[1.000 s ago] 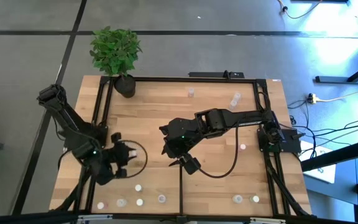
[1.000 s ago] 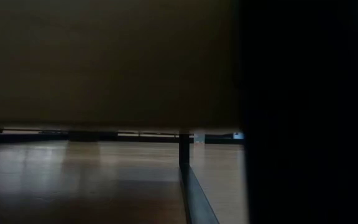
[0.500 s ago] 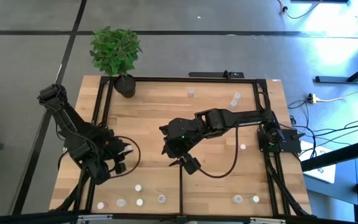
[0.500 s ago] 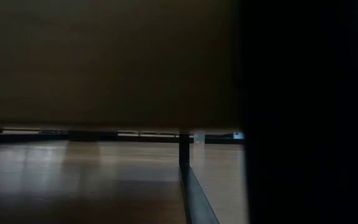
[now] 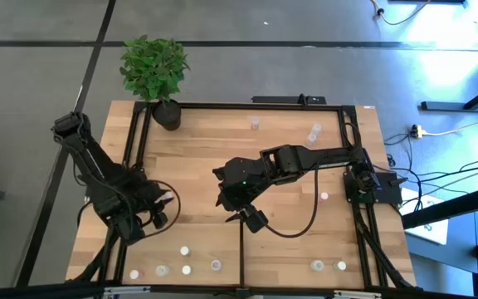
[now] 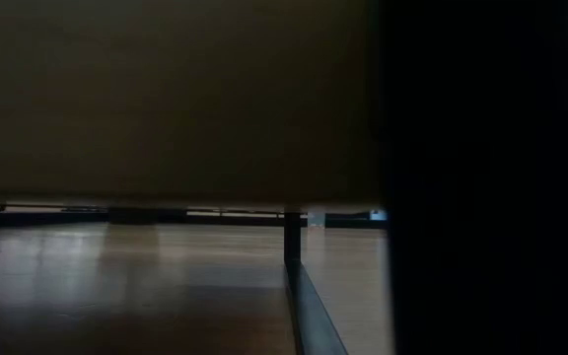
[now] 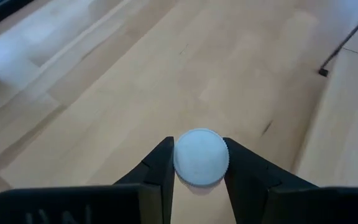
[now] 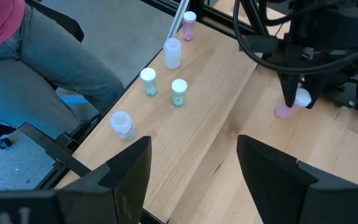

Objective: Pick and place medicine bottles onto shelf by color
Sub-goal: Put the bottom pink pill bottle on the shelf aligned with the other pink pill bottle

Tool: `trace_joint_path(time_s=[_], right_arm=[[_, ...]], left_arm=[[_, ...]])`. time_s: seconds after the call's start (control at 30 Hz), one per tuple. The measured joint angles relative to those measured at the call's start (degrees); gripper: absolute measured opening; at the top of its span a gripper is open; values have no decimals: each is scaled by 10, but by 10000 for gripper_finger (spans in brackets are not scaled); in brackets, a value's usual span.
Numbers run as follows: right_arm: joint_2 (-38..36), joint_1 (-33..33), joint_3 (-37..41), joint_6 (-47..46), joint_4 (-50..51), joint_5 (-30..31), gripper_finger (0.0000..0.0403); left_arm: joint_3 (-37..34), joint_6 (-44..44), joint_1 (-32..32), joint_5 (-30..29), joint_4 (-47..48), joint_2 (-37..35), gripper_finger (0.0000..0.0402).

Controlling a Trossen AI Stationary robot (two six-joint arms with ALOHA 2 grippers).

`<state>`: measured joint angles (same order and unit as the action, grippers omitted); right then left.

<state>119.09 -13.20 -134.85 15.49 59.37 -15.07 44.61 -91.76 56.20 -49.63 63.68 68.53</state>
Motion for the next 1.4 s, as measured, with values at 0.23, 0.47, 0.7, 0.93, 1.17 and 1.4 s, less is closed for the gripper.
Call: trace_joint_path(time_s=[0.23,0.47,0.7,0.93,1.17,1.4], right_arm=[[0,0,0,0,0,0,239],[0,0,0,0,0,0,239],[0,0,0,0,0,0,239],[0,0,0,0,0,0,239],[0,0,0,0,0,0,239],[0,0,0,0,0,0,239]], left_arm=[[-29,-28,-23,-9,2,0,101],[-33,-10,-99,-8,0,0,101],[-71,22,-137,-2,-73,0,101],[-122,9,-132,15,-151,0,101],[-146,-23,-132,39,-149,0,101],[-162,-39,-142,39,-149,0,101]])
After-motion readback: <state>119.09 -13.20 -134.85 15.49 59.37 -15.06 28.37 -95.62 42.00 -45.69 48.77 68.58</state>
